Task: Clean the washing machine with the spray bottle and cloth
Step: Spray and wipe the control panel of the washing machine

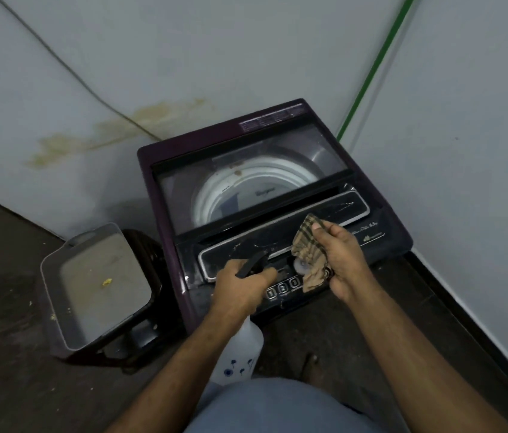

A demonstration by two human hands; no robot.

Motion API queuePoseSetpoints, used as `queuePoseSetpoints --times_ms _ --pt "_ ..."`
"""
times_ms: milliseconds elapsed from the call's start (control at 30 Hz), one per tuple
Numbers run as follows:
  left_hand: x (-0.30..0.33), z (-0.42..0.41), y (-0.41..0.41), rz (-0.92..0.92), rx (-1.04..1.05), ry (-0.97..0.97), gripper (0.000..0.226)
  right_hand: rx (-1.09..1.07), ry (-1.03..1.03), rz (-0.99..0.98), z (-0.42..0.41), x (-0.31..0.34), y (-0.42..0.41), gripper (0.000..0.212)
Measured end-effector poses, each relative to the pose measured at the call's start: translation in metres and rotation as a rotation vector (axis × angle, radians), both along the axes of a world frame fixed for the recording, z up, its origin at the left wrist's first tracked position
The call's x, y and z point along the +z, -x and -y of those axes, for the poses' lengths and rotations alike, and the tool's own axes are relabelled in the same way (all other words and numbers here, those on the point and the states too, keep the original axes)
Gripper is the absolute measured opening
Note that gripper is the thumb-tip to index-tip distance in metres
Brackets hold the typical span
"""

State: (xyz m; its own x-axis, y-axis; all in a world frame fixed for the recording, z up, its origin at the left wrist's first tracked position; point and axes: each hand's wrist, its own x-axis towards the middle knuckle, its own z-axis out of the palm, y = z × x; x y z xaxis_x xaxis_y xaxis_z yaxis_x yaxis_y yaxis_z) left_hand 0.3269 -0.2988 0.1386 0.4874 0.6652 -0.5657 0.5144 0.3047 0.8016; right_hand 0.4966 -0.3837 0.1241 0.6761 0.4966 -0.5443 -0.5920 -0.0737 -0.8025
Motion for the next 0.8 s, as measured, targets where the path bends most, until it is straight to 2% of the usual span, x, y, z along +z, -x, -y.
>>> queuePoseSetpoints --times_ms 100,333,500,633,800 --pt "0.001 0.019 -0.034 -0.011 0.11 -0.03 0.022 0.045 -0.001 0.022 0.011 -0.004 -0.03 0.019" --pt "-0.009 0.054 -0.094 -0.009 0.215 -0.023 0.019 0.152 -0.003 0.029 0.043 -0.006 -0.088 0.02" --pt "-0.013 0.071 -0.123 -0.025 0.17 0.021 0.014 0.102 -0.032 0.019 0.054 -0.003 -0.123 0.021" --pt "-0.016 0.076 -0.143 -0.031 0.117 0.044 0.03 0.096 -0.045 0.048 0.058 -0.001 -0.141 0.023" --pt "-0.022 0.081 -0.167 -0.007 0.176 0.043 0.019 0.068 -0.047 0.077 0.068 -0.002 -0.159 0.022"
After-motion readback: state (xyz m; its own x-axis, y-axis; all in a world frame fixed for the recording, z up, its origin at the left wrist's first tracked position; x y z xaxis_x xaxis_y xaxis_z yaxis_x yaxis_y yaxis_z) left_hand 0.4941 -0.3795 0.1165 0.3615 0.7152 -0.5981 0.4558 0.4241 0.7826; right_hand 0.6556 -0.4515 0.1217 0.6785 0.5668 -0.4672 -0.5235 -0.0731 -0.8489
